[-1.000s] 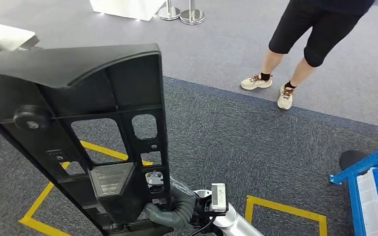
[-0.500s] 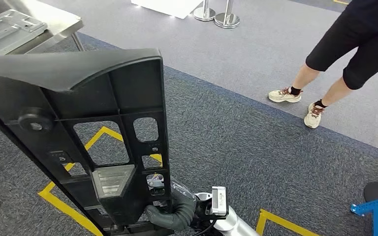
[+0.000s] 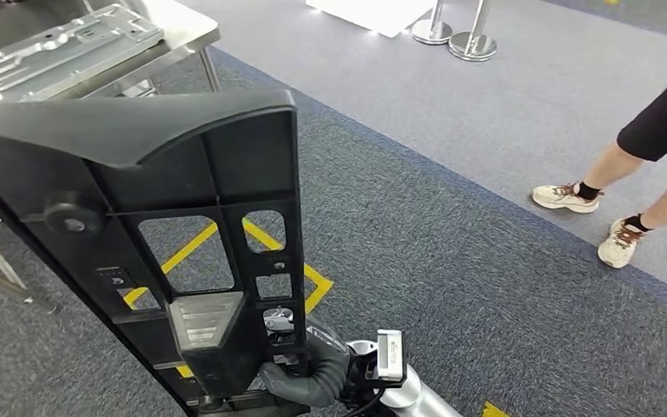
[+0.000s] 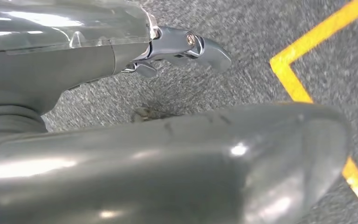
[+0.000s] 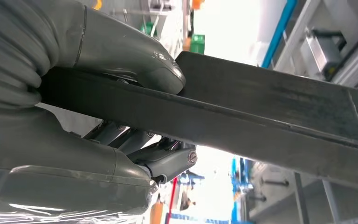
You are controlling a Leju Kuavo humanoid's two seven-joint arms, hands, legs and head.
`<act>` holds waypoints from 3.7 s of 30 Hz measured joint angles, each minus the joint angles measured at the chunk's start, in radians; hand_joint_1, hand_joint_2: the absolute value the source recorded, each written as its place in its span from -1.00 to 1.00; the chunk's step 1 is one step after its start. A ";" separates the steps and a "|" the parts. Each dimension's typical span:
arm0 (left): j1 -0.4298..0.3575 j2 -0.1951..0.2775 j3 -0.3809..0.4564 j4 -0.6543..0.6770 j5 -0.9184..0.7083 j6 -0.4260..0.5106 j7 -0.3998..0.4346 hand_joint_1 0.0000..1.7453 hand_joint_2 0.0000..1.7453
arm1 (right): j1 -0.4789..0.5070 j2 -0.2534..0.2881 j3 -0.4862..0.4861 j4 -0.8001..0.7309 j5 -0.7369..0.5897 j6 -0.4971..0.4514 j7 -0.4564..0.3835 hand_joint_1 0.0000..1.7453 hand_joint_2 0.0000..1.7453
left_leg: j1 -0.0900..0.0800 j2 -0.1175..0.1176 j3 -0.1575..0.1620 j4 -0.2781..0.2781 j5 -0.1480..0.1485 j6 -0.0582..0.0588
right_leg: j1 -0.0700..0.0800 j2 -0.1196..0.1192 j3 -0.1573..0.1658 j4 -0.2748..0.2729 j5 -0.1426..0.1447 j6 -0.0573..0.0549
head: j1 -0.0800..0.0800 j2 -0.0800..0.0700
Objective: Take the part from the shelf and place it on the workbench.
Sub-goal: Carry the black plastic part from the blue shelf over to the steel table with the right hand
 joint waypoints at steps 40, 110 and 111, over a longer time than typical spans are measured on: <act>-0.008 0.010 -0.028 0.000 -0.002 -0.045 -0.010 -1.00 -1.00 | 0.026 0.000 -0.017 -0.001 -0.002 -0.017 -0.018 1.00 1.00 | 0.000 0.014 0.139 -0.226 0.093 0.023 | 0.002 0.012 -0.019 0.027 -0.007 0.036 | 0.000 0.000; -0.007 0.004 -0.047 0.000 -0.002 -0.041 -0.033 -1.00 -1.00 | 0.043 0.009 -0.026 -0.032 0.003 -0.018 -0.014 1.00 1.00 | 0.004 0.010 0.170 -0.239 0.074 0.045 | -0.003 0.021 -0.164 0.274 -0.074 0.050 | 0.000 0.000; -0.007 0.004 -0.047 0.000 -0.002 -0.041 -0.033 -1.00 -1.00 | 0.043 0.009 -0.027 -0.032 0.003 -0.018 -0.014 1.00 1.00 | 0.004 0.009 0.178 -0.239 0.068 0.042 | -0.004 0.021 -0.138 0.204 -0.027 0.047 | 0.000 0.000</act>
